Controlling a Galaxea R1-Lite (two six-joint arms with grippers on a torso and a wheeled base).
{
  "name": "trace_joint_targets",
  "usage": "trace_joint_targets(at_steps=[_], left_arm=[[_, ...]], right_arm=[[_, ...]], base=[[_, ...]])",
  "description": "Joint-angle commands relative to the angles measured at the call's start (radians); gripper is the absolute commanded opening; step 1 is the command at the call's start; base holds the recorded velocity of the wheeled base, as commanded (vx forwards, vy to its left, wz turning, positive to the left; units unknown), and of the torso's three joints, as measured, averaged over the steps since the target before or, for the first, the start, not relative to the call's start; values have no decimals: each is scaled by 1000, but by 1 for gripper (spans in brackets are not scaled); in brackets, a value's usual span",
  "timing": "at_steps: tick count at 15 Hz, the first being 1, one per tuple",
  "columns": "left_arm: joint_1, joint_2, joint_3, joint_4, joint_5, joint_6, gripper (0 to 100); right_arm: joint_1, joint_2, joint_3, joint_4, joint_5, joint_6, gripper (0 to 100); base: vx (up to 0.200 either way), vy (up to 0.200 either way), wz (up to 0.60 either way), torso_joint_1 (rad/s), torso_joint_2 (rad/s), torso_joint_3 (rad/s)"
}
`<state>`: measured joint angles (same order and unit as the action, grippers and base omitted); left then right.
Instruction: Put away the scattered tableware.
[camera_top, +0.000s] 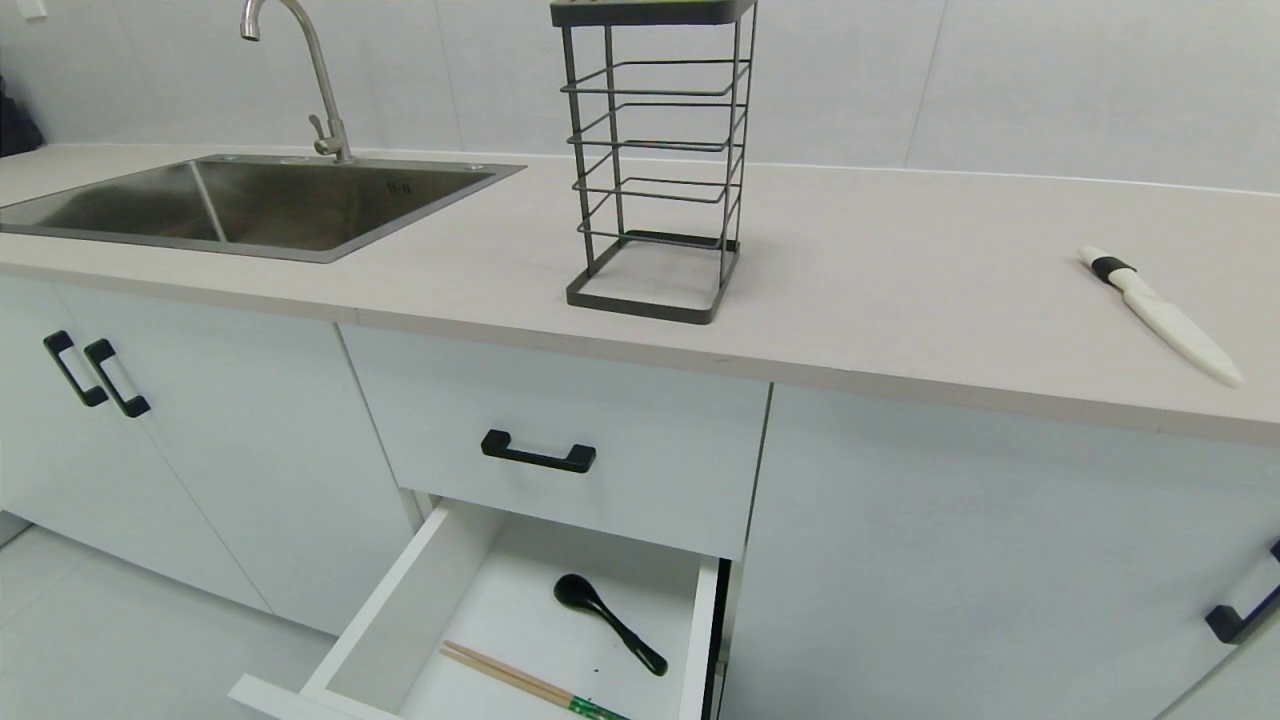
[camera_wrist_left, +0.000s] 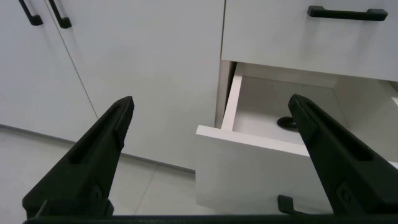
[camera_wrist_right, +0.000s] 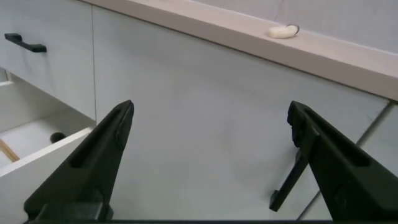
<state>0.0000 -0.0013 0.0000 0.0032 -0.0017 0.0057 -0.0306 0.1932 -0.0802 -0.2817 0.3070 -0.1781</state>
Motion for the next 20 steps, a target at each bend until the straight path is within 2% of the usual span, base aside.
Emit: trace_joint_targets(at_steps=[1,3,7,8,10,12,13,14,15,16,17,18,20], left_arm=[[0,1,0,0,0,0,100],[0,1,0,0,0,0,100],[0,1,0,0,0,0,100],[0,1,0,0,0,-1,100],[0,1,0,0,-1,5,100],[-2,1,0,-2,-14,16,100],[0,1,0,-2,-6,8,100],[0,1,-29,-63,0,-4,100],[-3,21,-140,-160,-3,-27,100],[5,110,-299,-193,-12,-29,100],[2,149,-380,-186,-27,-29,100],[-8,159,-382,-155,-52,-29,100],[-11,172,-364,-6,-129,-43,100]], right_arm=[[-18,-104,4,26,-3,2,100],[-18,-106,80,47,-3,-1,100],[-17,-106,80,233,-6,12,100],[-17,-106,80,226,-23,19,100],[-17,-106,80,226,-121,23,100],[-17,-106,80,254,-210,118,100],[-14,-106,80,280,-244,157,100],[8,-118,80,288,-275,206,100],[26,-156,79,288,-273,203,100],[34,-193,79,288,-275,201,100],[34,-193,79,288,-275,203,100],[34,-193,79,288,-275,203,100],[34,-193,79,288,-275,203,100]], base=[[0,0,0,0,0,0],[0,0,0,0,0,0],[0,0,0,0,0,0],[0,0,0,0,0,0],[0,0,0,0,0,0],[0,0,0,0,0,0],[0,0,0,0,0,0],[0,0,0,0,0,0],[0,0,0,0,0,0],[0,0,0,0,0,0],[0,0,0,0,0,0],[0,0,0,0,0,0],[0,0,0,0,0,0]])
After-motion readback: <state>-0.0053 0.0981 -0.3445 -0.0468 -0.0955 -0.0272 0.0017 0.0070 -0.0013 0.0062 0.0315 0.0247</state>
